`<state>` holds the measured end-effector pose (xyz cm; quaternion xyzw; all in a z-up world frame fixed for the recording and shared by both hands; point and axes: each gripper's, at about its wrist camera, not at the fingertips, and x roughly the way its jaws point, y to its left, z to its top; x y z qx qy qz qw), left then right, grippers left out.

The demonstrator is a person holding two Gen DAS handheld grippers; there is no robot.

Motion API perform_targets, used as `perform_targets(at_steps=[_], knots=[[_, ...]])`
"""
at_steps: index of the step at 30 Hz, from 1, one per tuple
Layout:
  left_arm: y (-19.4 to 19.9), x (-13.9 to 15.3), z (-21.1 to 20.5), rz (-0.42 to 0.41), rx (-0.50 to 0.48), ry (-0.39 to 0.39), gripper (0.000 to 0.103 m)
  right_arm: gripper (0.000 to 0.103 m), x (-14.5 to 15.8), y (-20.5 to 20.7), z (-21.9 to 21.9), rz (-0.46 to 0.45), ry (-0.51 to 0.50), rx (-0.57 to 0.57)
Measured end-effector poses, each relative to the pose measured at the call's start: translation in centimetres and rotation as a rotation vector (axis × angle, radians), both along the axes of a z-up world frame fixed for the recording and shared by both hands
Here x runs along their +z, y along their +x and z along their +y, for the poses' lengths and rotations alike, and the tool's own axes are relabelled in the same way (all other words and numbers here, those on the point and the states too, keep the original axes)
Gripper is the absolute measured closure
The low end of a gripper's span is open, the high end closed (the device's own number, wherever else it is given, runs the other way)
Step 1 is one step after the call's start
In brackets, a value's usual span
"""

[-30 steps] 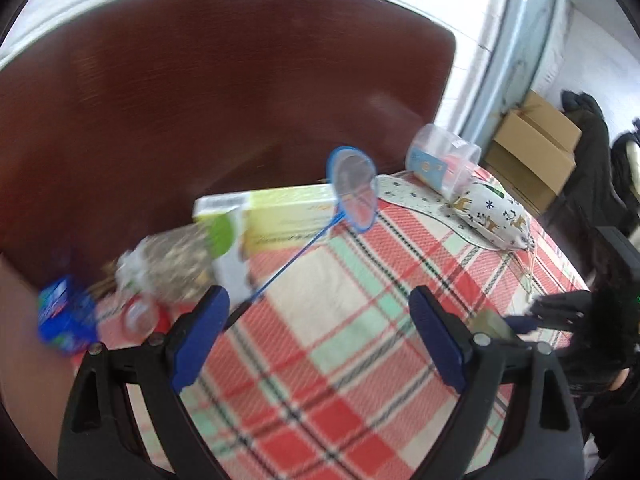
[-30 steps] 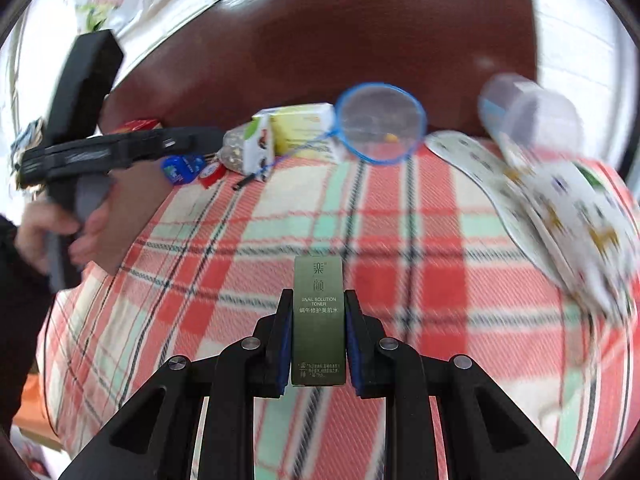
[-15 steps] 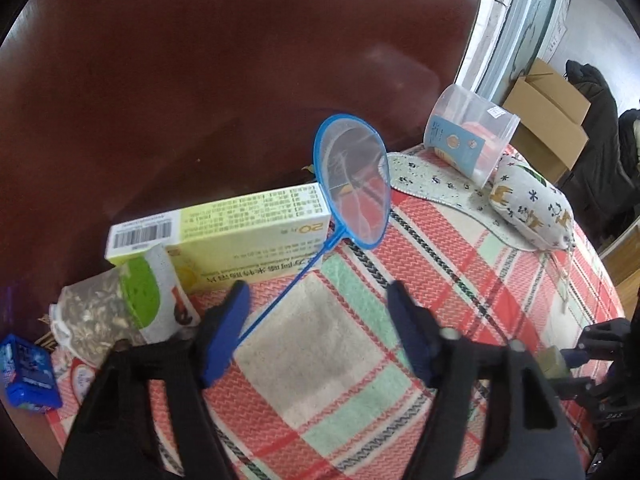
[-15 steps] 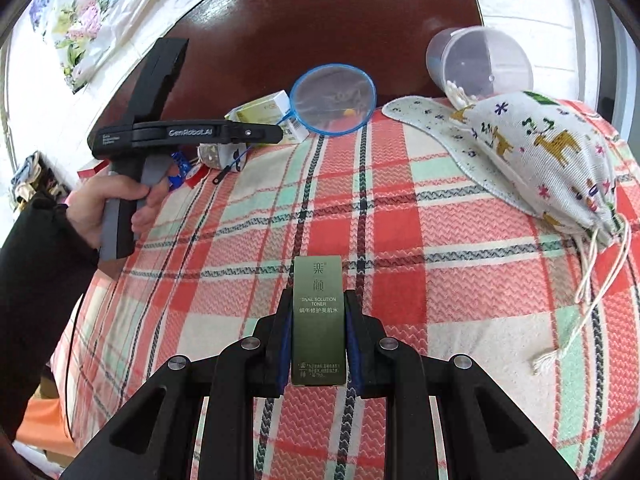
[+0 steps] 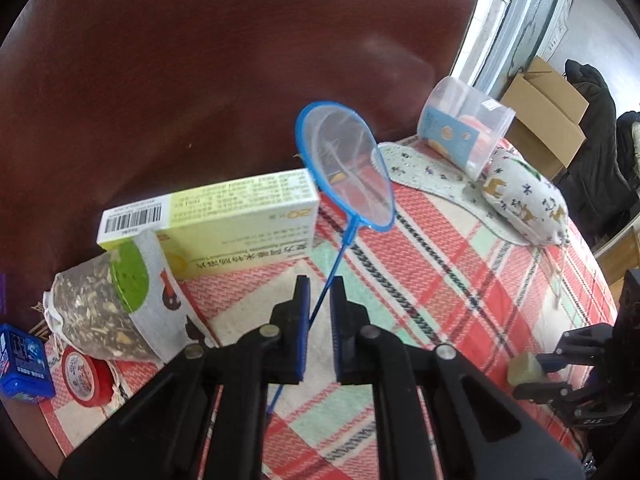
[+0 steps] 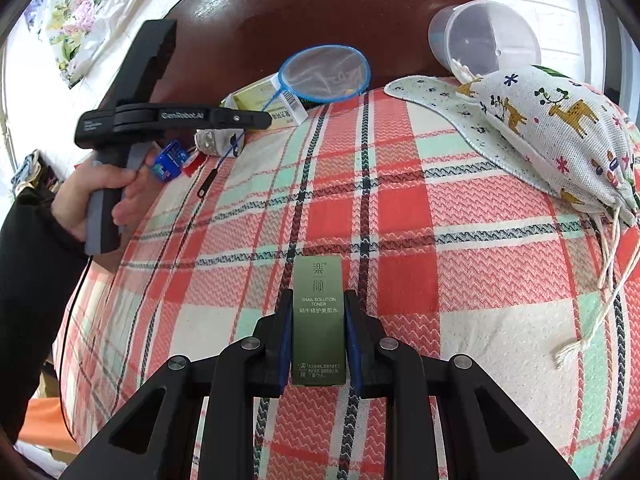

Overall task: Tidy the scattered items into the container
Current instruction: 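Grasp the blue fly swatter handle with the left gripper while the right gripper holds the green box, then lift the blue fly swatter with the left gripper while the right gripper holds the green box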

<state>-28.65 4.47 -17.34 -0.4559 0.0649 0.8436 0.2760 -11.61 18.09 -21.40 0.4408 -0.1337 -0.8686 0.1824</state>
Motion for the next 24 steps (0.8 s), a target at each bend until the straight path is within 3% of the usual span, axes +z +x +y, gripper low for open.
perform_targets(at_steps=[9, 21, 23, 24], knots=[[3.0, 3.9, 0.0, 0.026, -0.006, 0.045, 0.097, 0.079, 2.3, 0.8, -0.6, 0.036, -0.013, -0.004], [1.6, 0.0, -0.4, -0.069, -0.005, -0.023, 0.096, 0.079, 1.9, 2.5, -1.5, 0.007, 0.002, -0.005], [1.4, -0.3, -0.1, -0.065, -0.012, -0.046, 0.077, 0.079, 1.7, 2.1, -1.3, 0.0, 0.006, -0.009], [1.3, -0.5, 0.0, -0.058, -0.009, -0.056, 0.058, 0.079, 1.6, 2.0, -1.3, -0.002, 0.006, -0.009]])
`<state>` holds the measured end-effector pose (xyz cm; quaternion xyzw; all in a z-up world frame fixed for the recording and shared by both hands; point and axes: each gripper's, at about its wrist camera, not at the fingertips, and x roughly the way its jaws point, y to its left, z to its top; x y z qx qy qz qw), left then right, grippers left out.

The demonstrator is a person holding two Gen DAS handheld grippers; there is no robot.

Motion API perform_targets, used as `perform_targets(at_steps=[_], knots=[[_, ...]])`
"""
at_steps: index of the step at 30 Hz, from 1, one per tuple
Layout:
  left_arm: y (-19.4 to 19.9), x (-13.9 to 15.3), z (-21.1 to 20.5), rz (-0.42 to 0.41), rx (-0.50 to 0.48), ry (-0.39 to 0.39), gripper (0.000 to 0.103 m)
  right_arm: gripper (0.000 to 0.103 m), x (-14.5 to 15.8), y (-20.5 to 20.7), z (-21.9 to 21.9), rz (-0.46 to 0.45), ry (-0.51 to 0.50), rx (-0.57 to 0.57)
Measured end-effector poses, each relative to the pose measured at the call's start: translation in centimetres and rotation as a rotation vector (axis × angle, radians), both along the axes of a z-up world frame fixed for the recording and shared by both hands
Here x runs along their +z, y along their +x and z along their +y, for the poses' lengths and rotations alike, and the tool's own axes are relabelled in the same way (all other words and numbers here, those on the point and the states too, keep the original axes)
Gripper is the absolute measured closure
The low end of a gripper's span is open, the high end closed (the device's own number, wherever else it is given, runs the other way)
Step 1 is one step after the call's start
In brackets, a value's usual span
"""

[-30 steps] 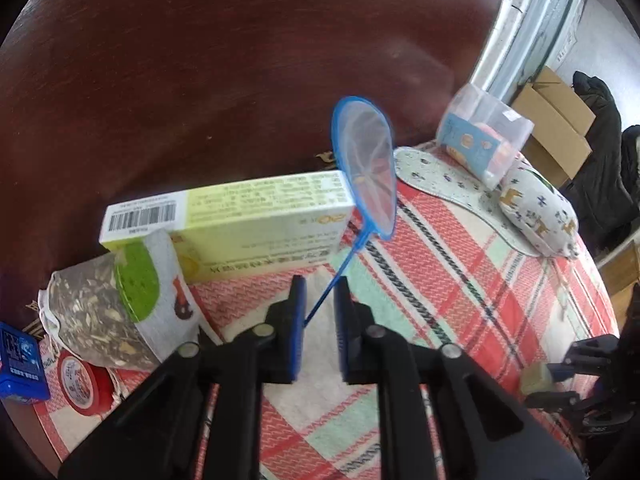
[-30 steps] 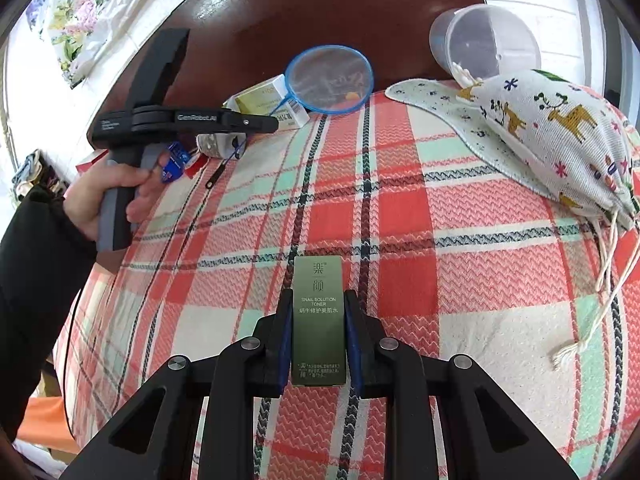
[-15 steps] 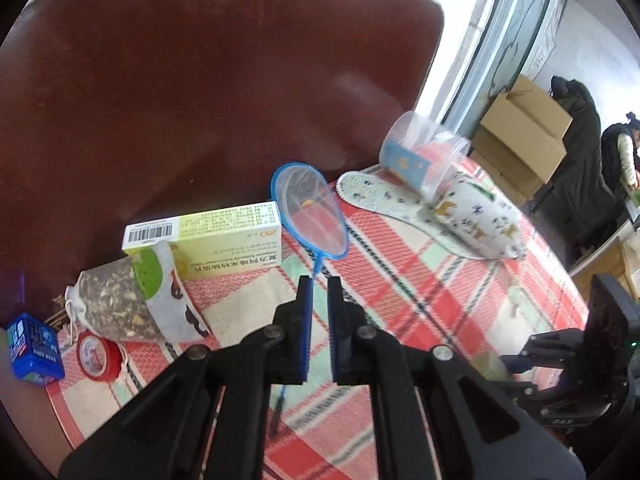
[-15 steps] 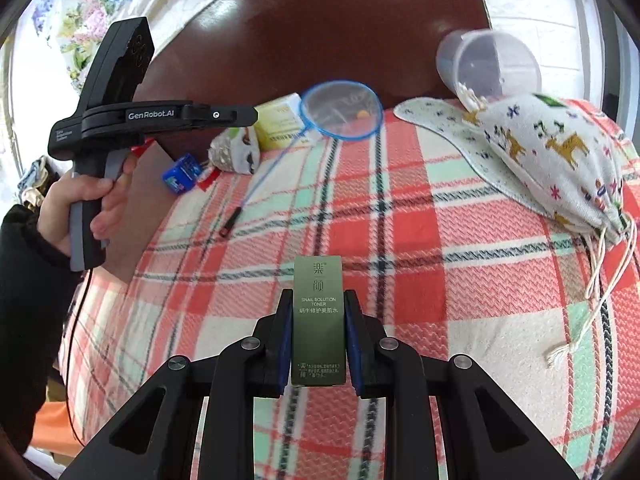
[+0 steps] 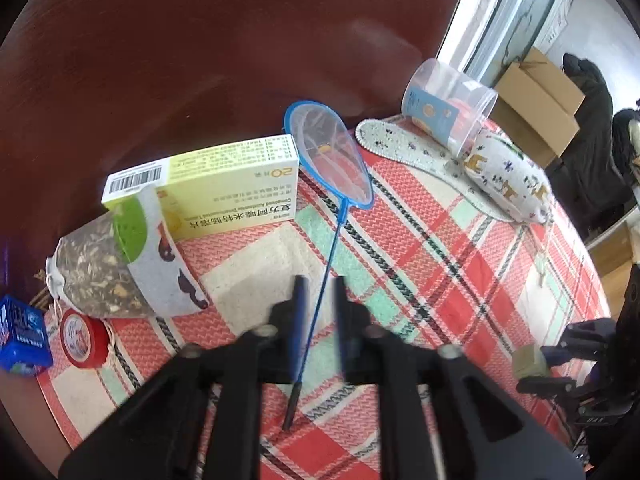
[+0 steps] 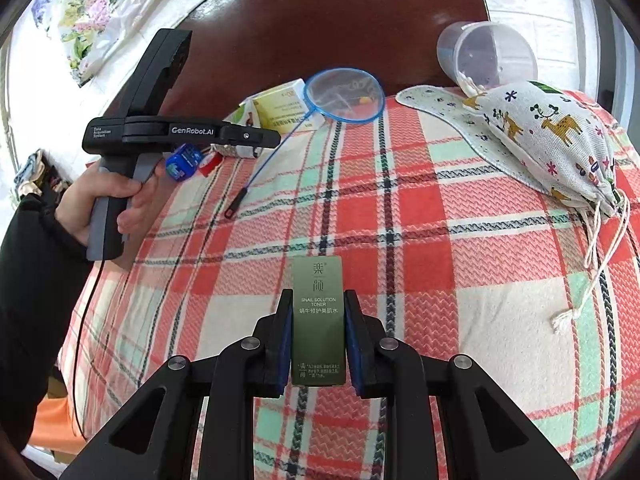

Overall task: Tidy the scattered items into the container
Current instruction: 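Lift the blue fly swatter with the left gripper while the right gripper holds the green box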

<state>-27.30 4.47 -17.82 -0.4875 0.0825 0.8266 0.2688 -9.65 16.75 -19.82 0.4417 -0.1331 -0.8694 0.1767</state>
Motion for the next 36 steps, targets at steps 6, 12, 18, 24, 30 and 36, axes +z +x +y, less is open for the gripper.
perform_targets(at_steps=[6, 12, 18, 24, 30, 36], knots=[[-0.2, -0.4, 0.4, -0.005, -0.035, 0.012, 0.054, 0.079, -0.9, -0.4, -0.7, -0.018, 0.003, 0.013], [-0.9, -1.8, 1.6, -0.059, -0.071, -0.011, 0.096, 0.079, -1.0, -0.6, -1.0, -0.026, 0.006, 0.021], [0.2, -1.1, 1.7, -0.035, -0.057, -0.019, 0.098, 0.079, -0.9, -0.5, -0.7, -0.027, 0.006, 0.011], [1.8, 1.8, 0.7, -0.023, -0.056, 0.038, 0.098, 0.079, -0.2, -0.3, -1.2, -0.009, 0.002, 0.022], [1.3, 0.6, 0.5, -0.042, -0.021, 0.021, 0.098, 0.079, 0.2, 0.4, -1.9, -0.003, 0.004, 0.035], [0.3, 0.5, 1.3, -0.016, -0.017, 0.019, 0.06, 0.079, -0.1, 0.4, -1.6, -0.014, 0.006, 0.032]])
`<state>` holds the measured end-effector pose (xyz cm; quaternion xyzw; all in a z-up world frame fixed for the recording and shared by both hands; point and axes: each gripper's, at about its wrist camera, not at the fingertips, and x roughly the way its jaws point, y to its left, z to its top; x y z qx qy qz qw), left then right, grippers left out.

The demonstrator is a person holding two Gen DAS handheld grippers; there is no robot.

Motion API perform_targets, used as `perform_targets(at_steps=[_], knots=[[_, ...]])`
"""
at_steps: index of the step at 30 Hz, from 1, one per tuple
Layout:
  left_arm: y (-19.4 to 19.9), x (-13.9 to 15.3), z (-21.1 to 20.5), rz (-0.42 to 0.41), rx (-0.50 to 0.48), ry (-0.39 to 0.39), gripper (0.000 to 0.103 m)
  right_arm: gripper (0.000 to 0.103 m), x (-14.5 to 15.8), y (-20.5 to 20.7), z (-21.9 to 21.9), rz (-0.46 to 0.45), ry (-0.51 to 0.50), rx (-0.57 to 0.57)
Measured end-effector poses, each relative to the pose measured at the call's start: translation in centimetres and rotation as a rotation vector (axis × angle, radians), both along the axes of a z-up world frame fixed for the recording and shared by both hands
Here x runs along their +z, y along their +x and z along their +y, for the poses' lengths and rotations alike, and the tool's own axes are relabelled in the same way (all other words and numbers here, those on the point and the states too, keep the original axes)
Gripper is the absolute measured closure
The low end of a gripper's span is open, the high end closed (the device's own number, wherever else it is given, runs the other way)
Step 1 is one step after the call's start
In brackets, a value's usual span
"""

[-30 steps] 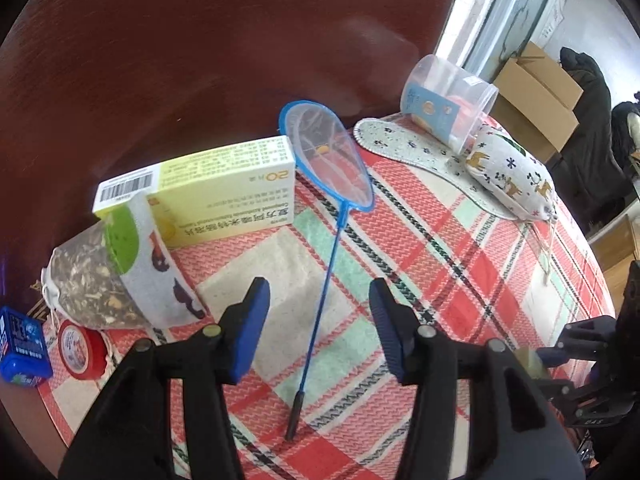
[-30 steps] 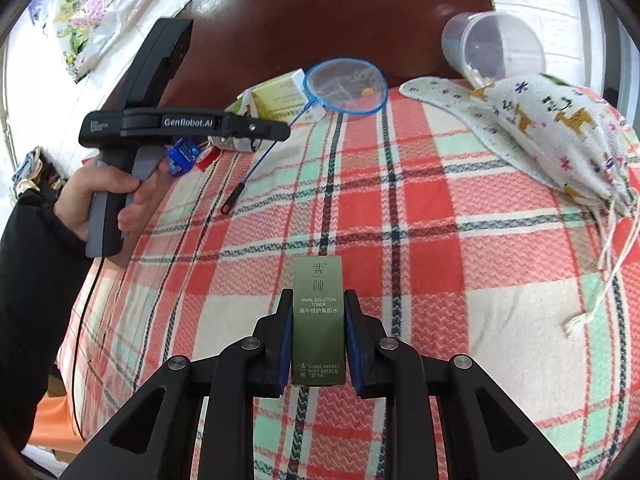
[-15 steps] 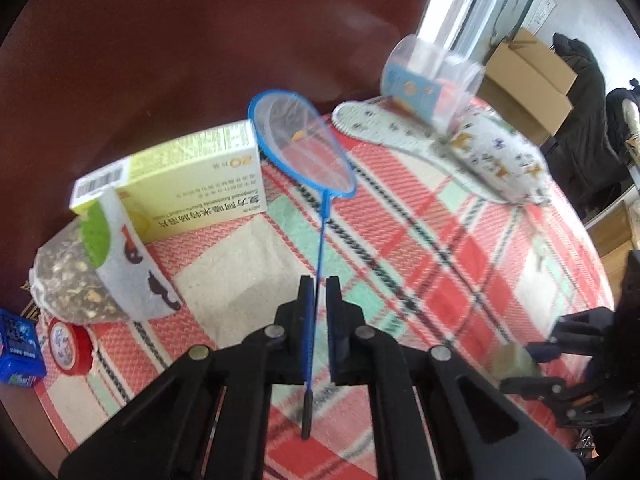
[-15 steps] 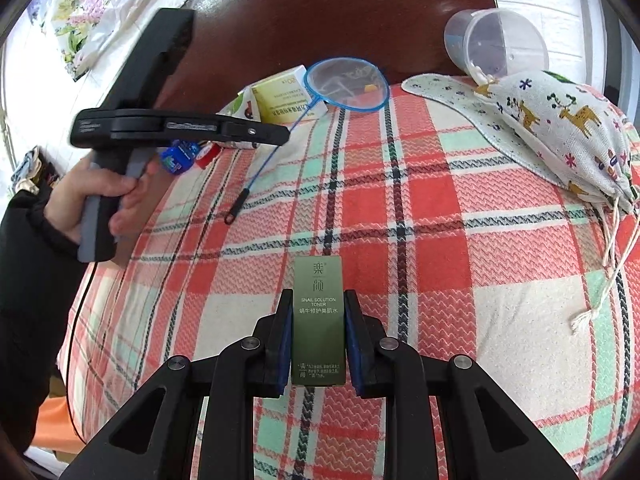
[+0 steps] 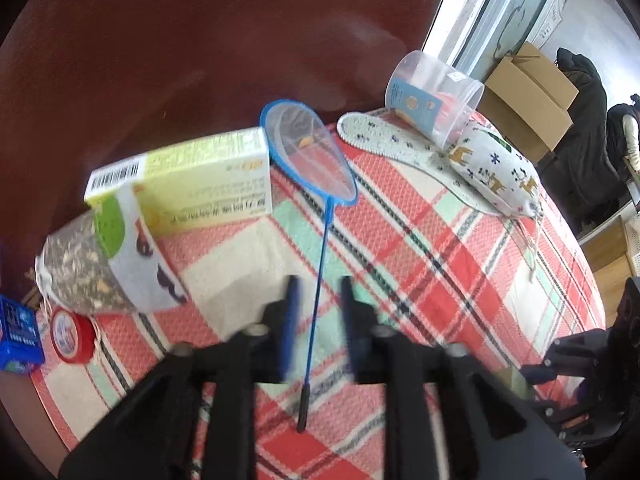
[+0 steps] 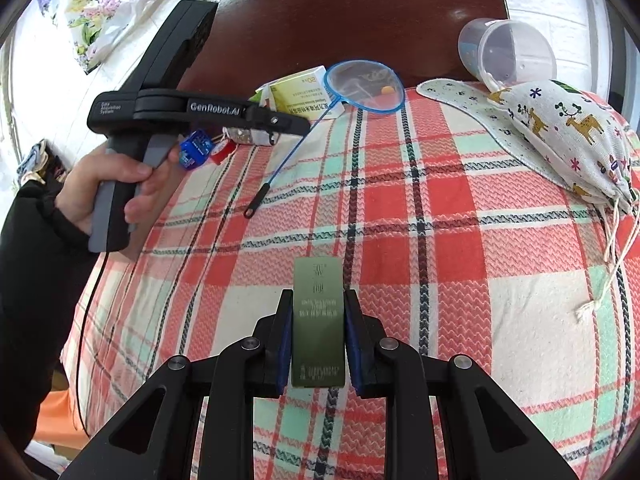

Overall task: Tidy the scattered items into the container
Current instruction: 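Lift the blue fly swatter with the left gripper while the right gripper holds the green box, then carry the fly swatter and green box into the cardboard box and release both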

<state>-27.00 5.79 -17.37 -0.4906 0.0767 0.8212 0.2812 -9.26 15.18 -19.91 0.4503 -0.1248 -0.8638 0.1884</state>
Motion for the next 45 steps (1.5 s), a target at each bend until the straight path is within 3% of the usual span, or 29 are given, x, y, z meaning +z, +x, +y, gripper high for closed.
perform_targets(at_steps=[2, 8, 9, 10, 11, 12, 18, 34, 45], knots=[[-0.7, -0.1, 0.5, 0.005, 0.006, 0.008, 0.054, 0.079, -0.1, -0.2, 0.2, -0.001, -0.006, -0.001], [-2.7, -1.1, 2.1, -0.015, 0.007, 0.016, 0.056, 0.079, -0.8, -0.7, 0.0, -0.012, -0.013, 0.006], [-2.9, -1.3, 2.3, -0.018, 0.003, 0.018, 0.059, 0.079, -0.9, -0.7, 0.0, -0.013, -0.013, 0.007], [-2.9, -1.3, 2.3, -0.017, 0.002, 0.022, 0.08, 0.079, -1.0, -0.8, -0.1, -0.012, -0.011, 0.009], [-3.1, -1.5, 2.5, -0.023, 0.0, 0.03, 0.093, 0.079, -1.0, -0.8, -0.2, -0.013, -0.009, 0.011], [-3.3, -1.7, 2.8, -0.027, 0.001, 0.032, 0.099, 0.079, -1.1, -0.8, -0.2, -0.016, -0.008, 0.012], [-3.1, -1.7, 3.6, -0.016, -0.004, 0.036, 0.098, 0.079, -1.4, -0.9, -0.7, -0.024, 0.009, 0.018], [0.7, 3.7, 2.3, 0.05, 0.001, 0.124, 0.098, 0.079, 0.9, 0.3, -0.4, 0.036, -0.035, -0.011], [5.4, 11.8, -2.9, 0.174, 0.065, 0.174, 0.098, 0.079, 6.3, 1.2, -3.1, 0.128, -0.037, 0.032]])
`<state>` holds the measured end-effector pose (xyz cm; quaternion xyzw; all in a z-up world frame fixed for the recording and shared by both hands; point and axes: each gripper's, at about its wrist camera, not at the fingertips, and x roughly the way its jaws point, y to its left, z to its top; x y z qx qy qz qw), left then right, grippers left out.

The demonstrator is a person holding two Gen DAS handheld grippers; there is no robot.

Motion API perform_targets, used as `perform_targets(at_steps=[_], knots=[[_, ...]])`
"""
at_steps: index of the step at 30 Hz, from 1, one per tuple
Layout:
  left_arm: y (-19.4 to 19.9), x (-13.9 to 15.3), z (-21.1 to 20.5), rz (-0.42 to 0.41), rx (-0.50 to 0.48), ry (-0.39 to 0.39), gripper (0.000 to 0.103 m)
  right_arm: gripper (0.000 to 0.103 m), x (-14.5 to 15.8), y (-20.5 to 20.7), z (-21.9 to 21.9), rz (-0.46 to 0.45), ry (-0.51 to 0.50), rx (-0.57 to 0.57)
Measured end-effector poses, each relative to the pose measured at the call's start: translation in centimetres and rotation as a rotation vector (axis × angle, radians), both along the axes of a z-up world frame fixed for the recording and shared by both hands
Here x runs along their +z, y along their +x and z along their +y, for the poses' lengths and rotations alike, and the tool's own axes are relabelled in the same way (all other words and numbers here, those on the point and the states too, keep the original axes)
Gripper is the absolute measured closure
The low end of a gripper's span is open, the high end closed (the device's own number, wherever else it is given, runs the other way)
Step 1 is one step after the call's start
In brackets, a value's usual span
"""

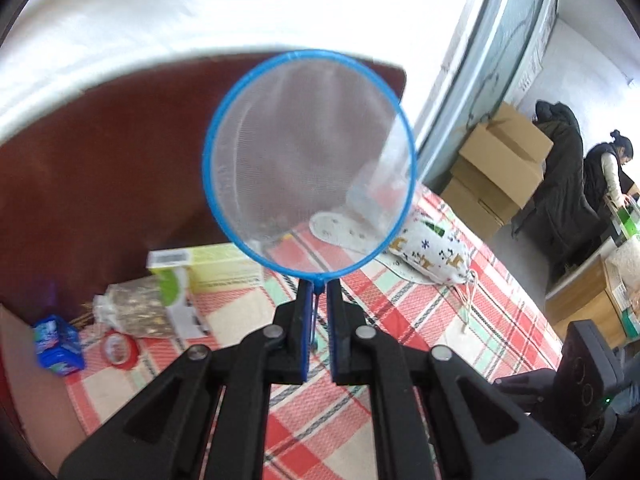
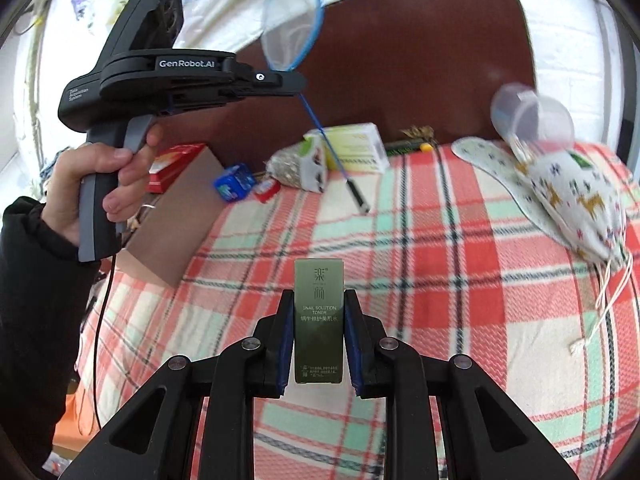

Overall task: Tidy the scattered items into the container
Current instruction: 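Carry the fly swatter and green box into the cardboard box and release both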

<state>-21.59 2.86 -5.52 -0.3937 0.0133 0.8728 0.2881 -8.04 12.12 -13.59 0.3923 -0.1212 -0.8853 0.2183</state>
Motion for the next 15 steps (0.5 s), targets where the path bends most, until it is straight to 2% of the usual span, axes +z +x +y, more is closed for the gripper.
perform_targets(at_steps=[8, 15], knots=[[3.8, 5.0, -7.0, 0.071, 0.104, 0.017, 0.098, 0.079, 5.1, 0.4, -5.2, 0.076, 0.018, 0.085], [7.0, 8.0, -15.9, 0.099, 0.24, -0.029, 0.098, 0.079, 9.8, -0.8, -13.3, 0.156, 0.02, 0.208]])
